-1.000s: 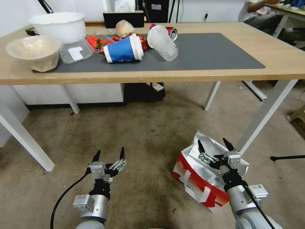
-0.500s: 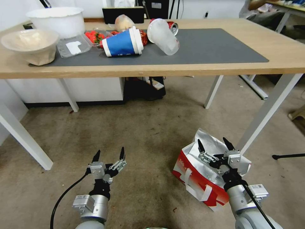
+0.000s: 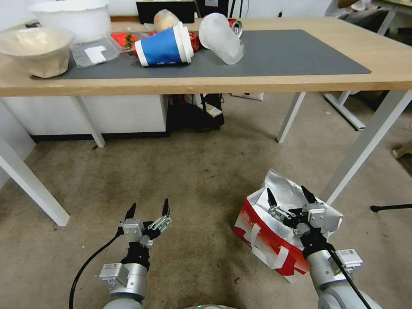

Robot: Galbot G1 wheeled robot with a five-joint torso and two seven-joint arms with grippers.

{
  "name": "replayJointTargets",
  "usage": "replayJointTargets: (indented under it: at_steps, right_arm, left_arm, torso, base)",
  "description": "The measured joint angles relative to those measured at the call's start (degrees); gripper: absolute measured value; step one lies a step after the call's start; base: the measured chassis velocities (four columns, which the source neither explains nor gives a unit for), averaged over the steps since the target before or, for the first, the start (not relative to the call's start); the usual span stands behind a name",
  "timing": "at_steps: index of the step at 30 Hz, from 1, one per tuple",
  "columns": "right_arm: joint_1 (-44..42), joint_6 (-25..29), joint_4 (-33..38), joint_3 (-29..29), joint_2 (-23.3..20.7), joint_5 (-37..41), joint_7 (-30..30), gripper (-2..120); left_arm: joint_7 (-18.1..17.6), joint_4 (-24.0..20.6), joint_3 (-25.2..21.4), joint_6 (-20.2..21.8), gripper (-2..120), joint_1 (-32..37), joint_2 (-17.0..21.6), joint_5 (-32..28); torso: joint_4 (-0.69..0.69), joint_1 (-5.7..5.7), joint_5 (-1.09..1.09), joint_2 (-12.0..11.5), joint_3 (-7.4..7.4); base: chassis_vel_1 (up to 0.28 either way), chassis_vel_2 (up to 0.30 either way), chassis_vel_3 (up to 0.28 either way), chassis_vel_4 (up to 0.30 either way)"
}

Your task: Pick up the food delivery bag from the floor and place it on the table.

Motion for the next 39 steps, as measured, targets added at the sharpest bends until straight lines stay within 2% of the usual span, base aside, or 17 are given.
replayJointTargets:
  at_steps: [7,10,13,14,18,23,25,27,30,31,34,39]
  right_arm:
    - [0.42,0.48,-1.04,0.01,-0.82,0.05,-0.3,100]
    - [2.09,1.08,-2.28,0.62,-2.97,1.52,-1.7,100]
    - [6.4,2.93,-5.67,2.43,-9.1,5.79,-5.38,100]
    - [6.4,2.93,-5.67,2.43,-9.1,5.79,-5.38,100]
    - [10.54,3.95,-10.63,4.44,-17.58,11.18,-9.98,100]
    - [13.32,4.72,-14.47,5.07,-21.63,13.24,-12.77,100]
    - [16.55,5.27,-18.15,4.48,-25.22,15.5,-14.9,100]
    - [17.75,5.41,-19.58,4.07,-26.4,15.99,-15.41,100]
    - [23.61,5.46,-27.22,1.56,-31.86,17.39,-17.99,100]
    - [23.61,5.46,-27.22,1.56,-31.86,17.39,-17.99,100]
    - [28.91,4.48,-34.08,-1.11,-36.2,17.58,-21.45,100]
    - [33.09,4.11,-39.28,-4.24,-38.34,18.27,-24.68,100]
  left_arm:
    - [0.24,0.61,-0.02,-1.54,100,-0.08,-0.1,-0.03]
    - [0.49,0.69,-0.02,-2.17,100,-0.14,-0.08,-0.03]
    - [0.54,0.95,0.22,-2.28,100,-0.64,0.49,0.39]
    - [0.54,0.95,0.22,-2.28,100,-0.64,0.49,0.39]
    - [0.18,1.56,0.98,-1.6,100,-1.59,1.97,0.49]
    - [0.05,1.94,1.19,-1.48,100,-1.86,2.65,0.29]
    - [-0.39,1.91,1.07,-1.56,100,-1.71,2.67,0.13]
    - [-0.77,1.85,1.02,-1.47,100,-1.7,2.62,0.24]
    - [-1.58,1.07,0.78,-0.02,100,-1.55,2.38,0.82]
    - [-1.58,1.07,0.78,-0.02,100,-1.55,2.38,0.82]
    - [-1.58,0.94,0.55,0.19,100,-1.47,2.1,1.08]
    - [-1.5,0.92,0.15,0.19,100,-1.57,1.77,1.19]
  torso:
    - [-0.01,0.0,0.0,0.1,0.0]
    - [-0.01,0.0,0.0,0.18,0.0]
    - [0.01,0.02,0.01,0.28,0.0]
    - [0.01,0.02,0.01,0.28,0.0]
    - [0.01,0.05,0.01,0.36,0.0]
    - [-0.02,0.06,0.01,0.41,0.0]
    - [0.01,0.06,0.01,0.45,0.0]
    - [0.0,0.07,0.01,0.46,0.0]
    - [0.0,0.08,0.01,0.5,0.0]
    - [0.0,0.08,0.01,0.5,0.0]
    - [0.0,0.09,0.0,0.53,0.0]
    - [-0.01,0.08,0.01,0.56,0.0]
  base:
    - [0.0,0.0,0.0,0.0]
    - [0.0,0.0,0.0,0.0]
    - [0.0,0.0,0.0,0.0]
    - [0.0,0.0,0.0,0.0]
    - [0.0,0.0,0.0,0.0]
    - [0.0,0.0,0.0,0.0]
    - [0.0,0.0,0.0,0.0]
    - [0.0,0.0,0.0,0.0]
    - [0.0,0.0,0.0,0.0]
    - [0.0,0.0,0.0,0.0]
    - [0.0,0.0,0.0,0.0]
    - [0.0,0.0,0.0,0.0]
